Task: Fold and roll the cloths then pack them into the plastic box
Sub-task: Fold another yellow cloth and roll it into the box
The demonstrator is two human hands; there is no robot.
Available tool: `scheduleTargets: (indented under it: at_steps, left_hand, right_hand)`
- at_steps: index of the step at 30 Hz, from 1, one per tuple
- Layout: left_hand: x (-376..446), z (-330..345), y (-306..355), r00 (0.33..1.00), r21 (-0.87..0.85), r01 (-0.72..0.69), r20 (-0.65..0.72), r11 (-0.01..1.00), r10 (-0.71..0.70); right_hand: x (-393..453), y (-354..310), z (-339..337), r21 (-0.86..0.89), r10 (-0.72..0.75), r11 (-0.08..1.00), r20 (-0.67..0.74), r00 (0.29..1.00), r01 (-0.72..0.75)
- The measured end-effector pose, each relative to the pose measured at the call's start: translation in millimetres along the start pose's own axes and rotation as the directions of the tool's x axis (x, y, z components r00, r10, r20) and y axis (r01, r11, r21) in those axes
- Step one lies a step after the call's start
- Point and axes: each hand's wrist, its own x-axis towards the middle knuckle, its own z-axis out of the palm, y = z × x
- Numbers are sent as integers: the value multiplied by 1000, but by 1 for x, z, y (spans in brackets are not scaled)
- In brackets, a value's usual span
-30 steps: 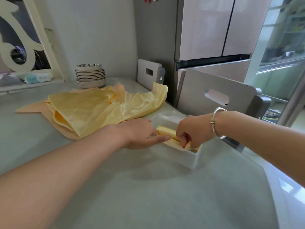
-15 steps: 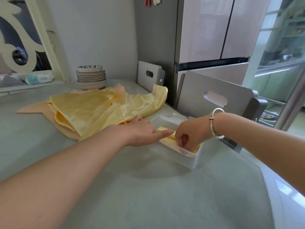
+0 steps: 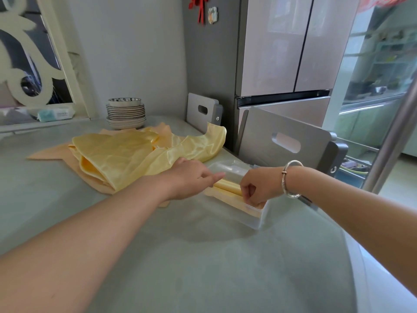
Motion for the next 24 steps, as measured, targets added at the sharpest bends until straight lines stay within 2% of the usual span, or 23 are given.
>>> scheduleTargets:
  at_steps: [7, 10, 12, 14, 19, 22, 24]
  left_hand:
    - [-49, -27, -28, 981, 35, 36, -190, 999, -29]
    - [-89, -35, -47, 968, 29, 109, -231, 994, -100]
    - [-126, -34, -69, 943, 26, 197, -279, 980, -182]
    - [-159, -25, -93, 888, 9, 308, -363, 951, -284]
    - [-242, 7, -152, 661, -240, 531, -482, 812, -575]
    - [-277, 26, -186, 530, -405, 585, -466, 703, -709]
    - [-284, 32, -199, 471, -552, 511, -461, 659, -752]
  right_hand:
    - [-2, -40, -17, 57, 39, 998, -270, 962, -24]
    - [7, -72, -21, 62, 25, 998, -426, 904, 2]
    - [17, -103, -19, 106, 6, 993, -478, 878, 51]
    - [30, -131, -11, 158, 3, 983, -512, 859, 90]
    - [72, -199, 21, 140, -66, 975, -560, 826, 172]
    - [97, -235, 32, 74, -81, 987, -543, 836, 143]
    - [110, -249, 34, 43, -62, 994, -530, 846, 100]
